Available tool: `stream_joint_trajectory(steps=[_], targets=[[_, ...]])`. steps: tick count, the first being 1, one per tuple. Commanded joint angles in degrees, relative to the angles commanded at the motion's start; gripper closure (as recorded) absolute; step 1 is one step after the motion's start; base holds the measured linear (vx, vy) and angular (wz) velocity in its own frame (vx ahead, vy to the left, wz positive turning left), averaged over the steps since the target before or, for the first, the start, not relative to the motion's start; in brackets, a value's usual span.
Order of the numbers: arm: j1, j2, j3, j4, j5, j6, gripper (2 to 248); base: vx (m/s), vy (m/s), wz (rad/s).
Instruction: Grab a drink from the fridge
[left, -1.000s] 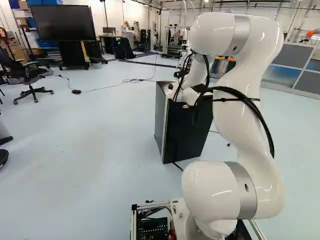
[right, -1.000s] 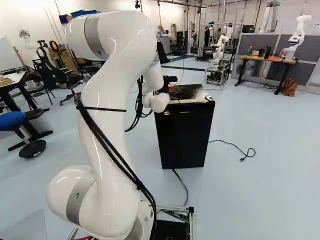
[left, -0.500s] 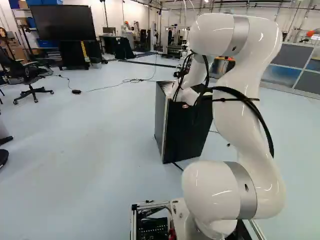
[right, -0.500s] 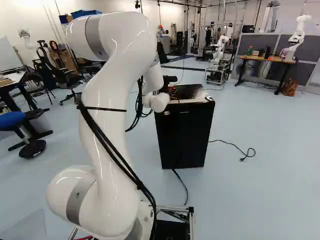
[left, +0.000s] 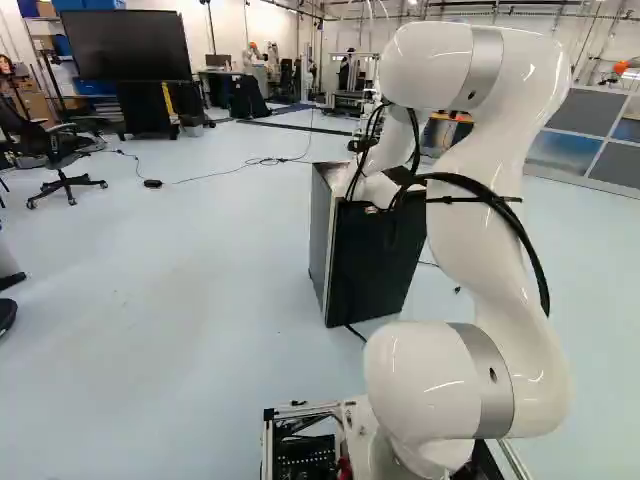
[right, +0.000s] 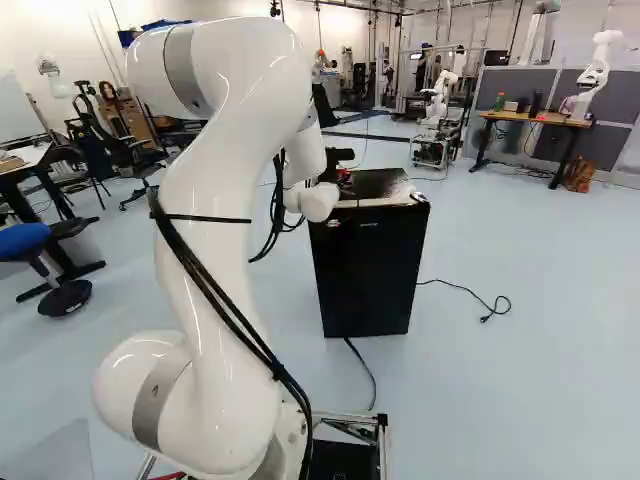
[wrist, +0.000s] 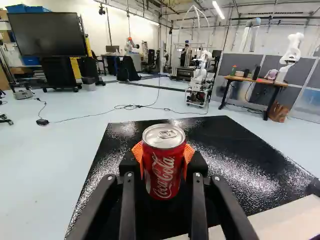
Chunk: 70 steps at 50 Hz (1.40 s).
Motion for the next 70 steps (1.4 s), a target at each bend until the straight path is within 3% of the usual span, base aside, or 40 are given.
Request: stream_joint_trajectory(steps=[47,70], targets=[[0.0,3.9,0.0,0.0,0.0,0.0,154,0.0,0.0,0.0],[0.5,6.0,2.6,0.2,-0.4,0.0,154,0.0,0.0,0.0]])
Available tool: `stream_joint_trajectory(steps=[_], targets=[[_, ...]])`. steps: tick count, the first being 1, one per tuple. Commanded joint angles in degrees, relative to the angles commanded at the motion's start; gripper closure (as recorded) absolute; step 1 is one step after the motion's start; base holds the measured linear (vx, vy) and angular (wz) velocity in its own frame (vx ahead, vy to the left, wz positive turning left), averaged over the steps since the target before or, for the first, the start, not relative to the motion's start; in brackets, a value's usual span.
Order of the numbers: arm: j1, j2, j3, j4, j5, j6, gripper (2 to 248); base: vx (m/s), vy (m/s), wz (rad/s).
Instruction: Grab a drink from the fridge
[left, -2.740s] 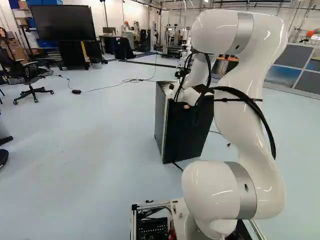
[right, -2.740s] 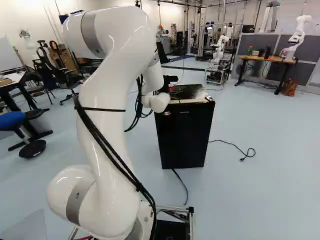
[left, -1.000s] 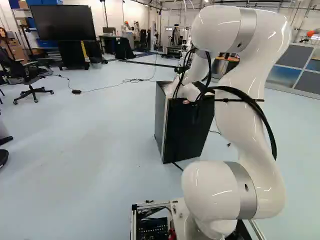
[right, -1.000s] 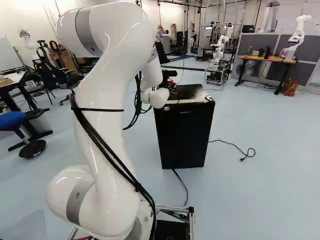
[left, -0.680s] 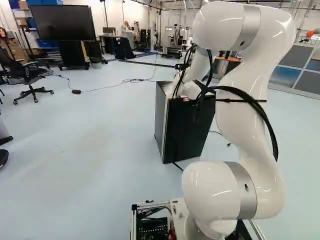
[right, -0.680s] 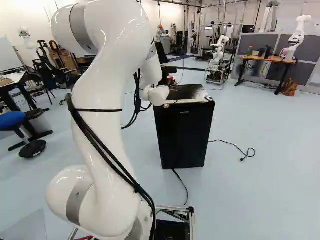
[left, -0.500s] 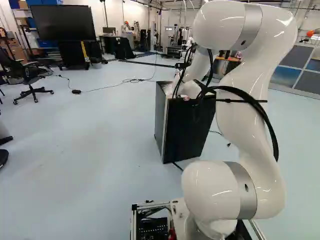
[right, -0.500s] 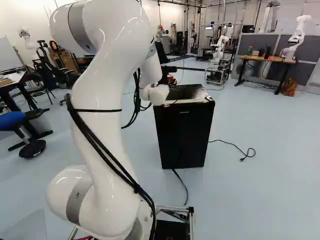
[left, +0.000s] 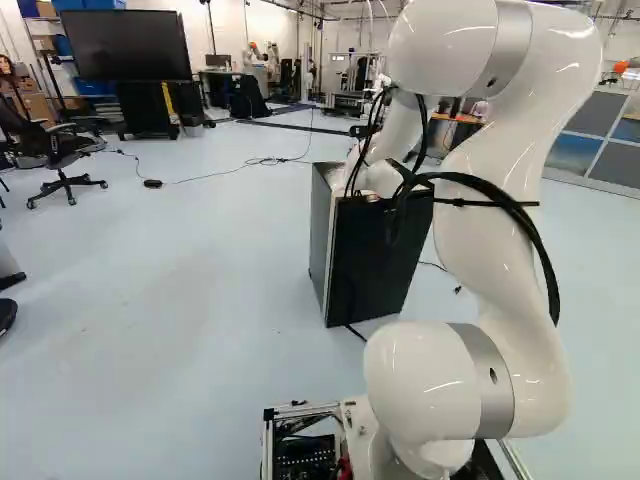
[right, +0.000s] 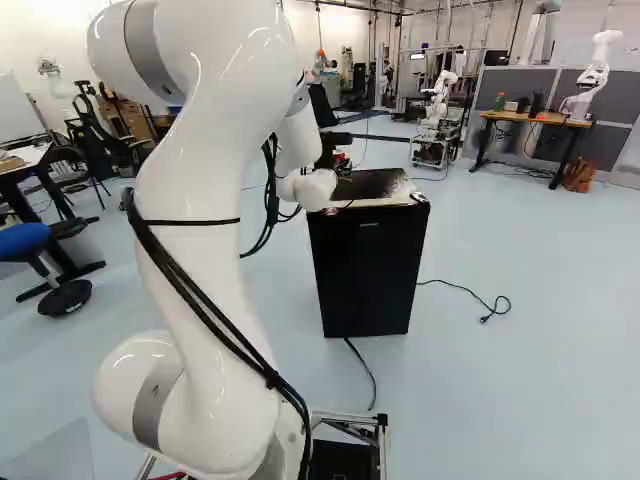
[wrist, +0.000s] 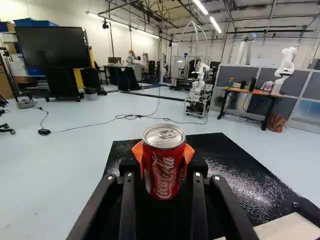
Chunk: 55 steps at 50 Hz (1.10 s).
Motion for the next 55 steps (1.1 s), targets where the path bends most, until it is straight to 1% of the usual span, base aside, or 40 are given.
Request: stream_joint_trajectory(steps=[14,28,41,55], targets=[[0.6,2.7,3.2,0.3,-0.5,0.0,154,0.0,0.0,0.0],[1.4,6.6,7.7,0.7,-1.2,0.0,154,0.0,0.0,0.0],[2.3,11.0,13.0,1.1,-2.0,0.0,154,0.0,0.0,0.0],[3.5,16.9,19.9,1.7,-3.1,0.0,154,0.0,0.0,0.0]])
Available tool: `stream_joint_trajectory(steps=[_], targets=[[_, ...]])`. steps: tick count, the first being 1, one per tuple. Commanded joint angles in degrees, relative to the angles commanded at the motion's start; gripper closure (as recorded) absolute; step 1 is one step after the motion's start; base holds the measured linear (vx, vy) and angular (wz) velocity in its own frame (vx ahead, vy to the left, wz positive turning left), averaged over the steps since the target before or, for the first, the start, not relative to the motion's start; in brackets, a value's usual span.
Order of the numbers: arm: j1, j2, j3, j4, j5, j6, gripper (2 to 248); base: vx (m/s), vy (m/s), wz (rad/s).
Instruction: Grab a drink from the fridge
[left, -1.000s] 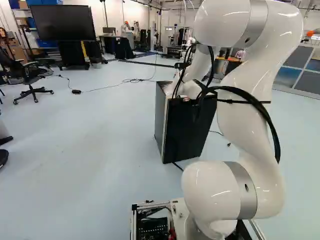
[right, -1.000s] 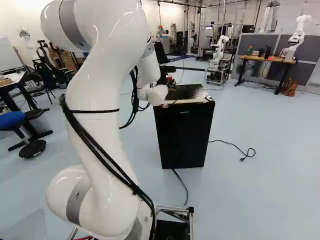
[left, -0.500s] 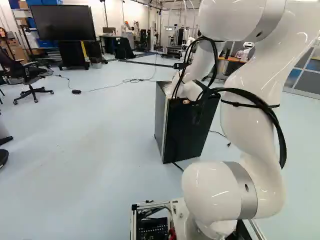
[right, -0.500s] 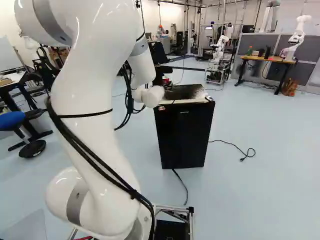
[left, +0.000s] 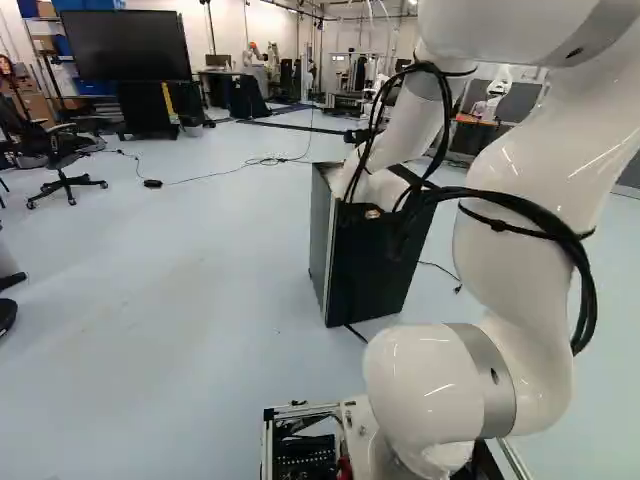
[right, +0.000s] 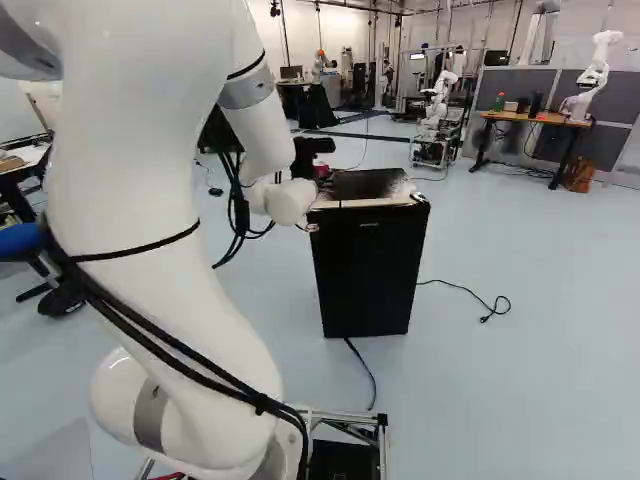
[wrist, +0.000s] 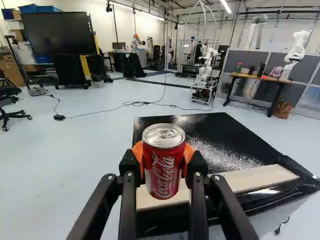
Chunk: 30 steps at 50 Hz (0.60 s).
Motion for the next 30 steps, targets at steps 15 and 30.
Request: stream_joint_trajectory(steps=[15,30], targets=[[1.5,7.0,8.3,0.7,-1.3,0.0,154,0.0,0.0,0.0],[2.7,13.2,15.5,1.3,-2.4,0.0,154,0.0,0.0,0.0]])
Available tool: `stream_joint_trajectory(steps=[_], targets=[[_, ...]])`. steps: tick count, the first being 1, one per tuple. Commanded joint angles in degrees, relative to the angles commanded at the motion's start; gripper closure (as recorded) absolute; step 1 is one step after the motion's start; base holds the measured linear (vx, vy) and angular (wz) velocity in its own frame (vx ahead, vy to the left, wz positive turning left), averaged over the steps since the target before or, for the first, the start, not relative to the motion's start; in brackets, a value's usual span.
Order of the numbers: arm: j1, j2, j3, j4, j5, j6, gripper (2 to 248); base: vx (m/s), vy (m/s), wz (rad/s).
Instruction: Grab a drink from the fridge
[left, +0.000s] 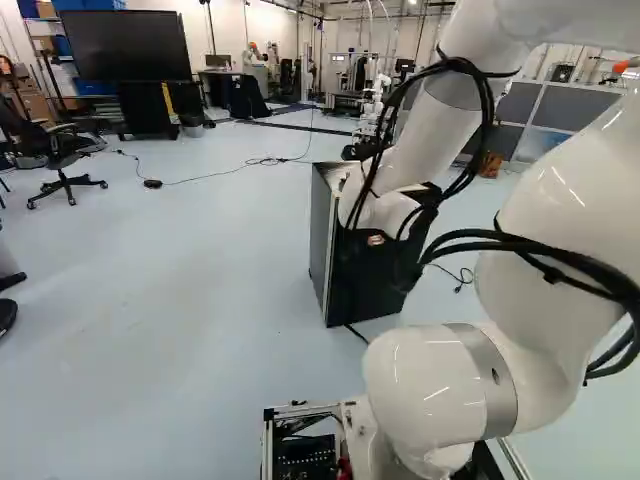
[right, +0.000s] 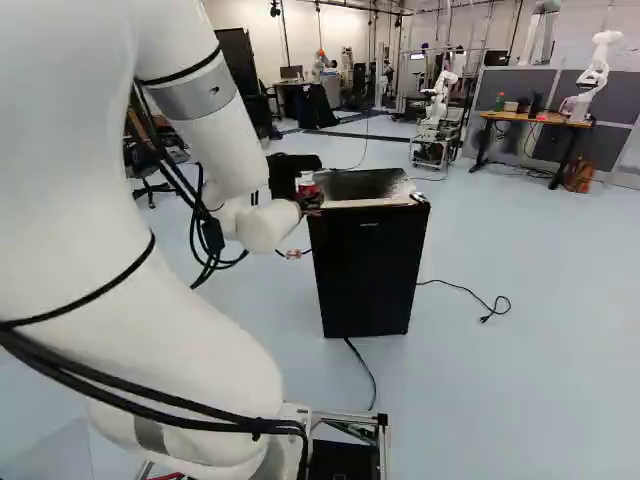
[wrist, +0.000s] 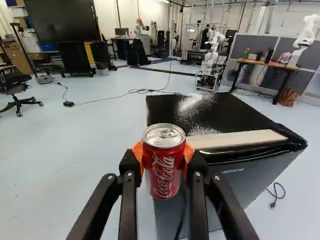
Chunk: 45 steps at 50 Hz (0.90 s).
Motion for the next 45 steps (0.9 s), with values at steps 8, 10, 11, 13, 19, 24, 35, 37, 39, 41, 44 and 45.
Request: stream_joint_trajectory(steps=[8,10,11,13,19,24,35,37,39,41,44,45], targets=[[0.6,2.7,3.2,0.3,-0.5,0.0,154,0.0,0.0,0.0],[0.7,3.3,3.9,0.3,-0.6,0.0,154,0.0,0.0,0.0],[0.8,3.6,4.3,0.4,-0.7,0.0,154,0.0,0.0,0.0],[0.9,4.2,5.0,0.4,-0.8,0.0,154,0.0,0.0,0.0],[1.2,5.9,6.9,0.6,-1.1,0.0,154,0.0,0.0,0.0],[1.5,7.1,8.4,0.7,-1.3,0.0,154,0.0,0.0,0.0],[2.0,9.4,11.0,1.0,-1.7,0.0,154,0.0,0.0,0.0],[2.0,9.7,11.4,1.0,-1.8,0.0,154,0.0,0.0,0.0],[2.1,10.0,11.8,1.0,-1.9,0.0,154,0.0,0.0,0.0],[2.1,10.3,12.1,1.0,-1.9,0.0,154,0.0,0.0,0.0],[2.2,10.7,12.6,1.1,-2.0,0.0,154,0.0,0.0,0.0],[2.3,10.8,12.7,1.1,-2.0,0.0,154,0.0,0.0,0.0]])
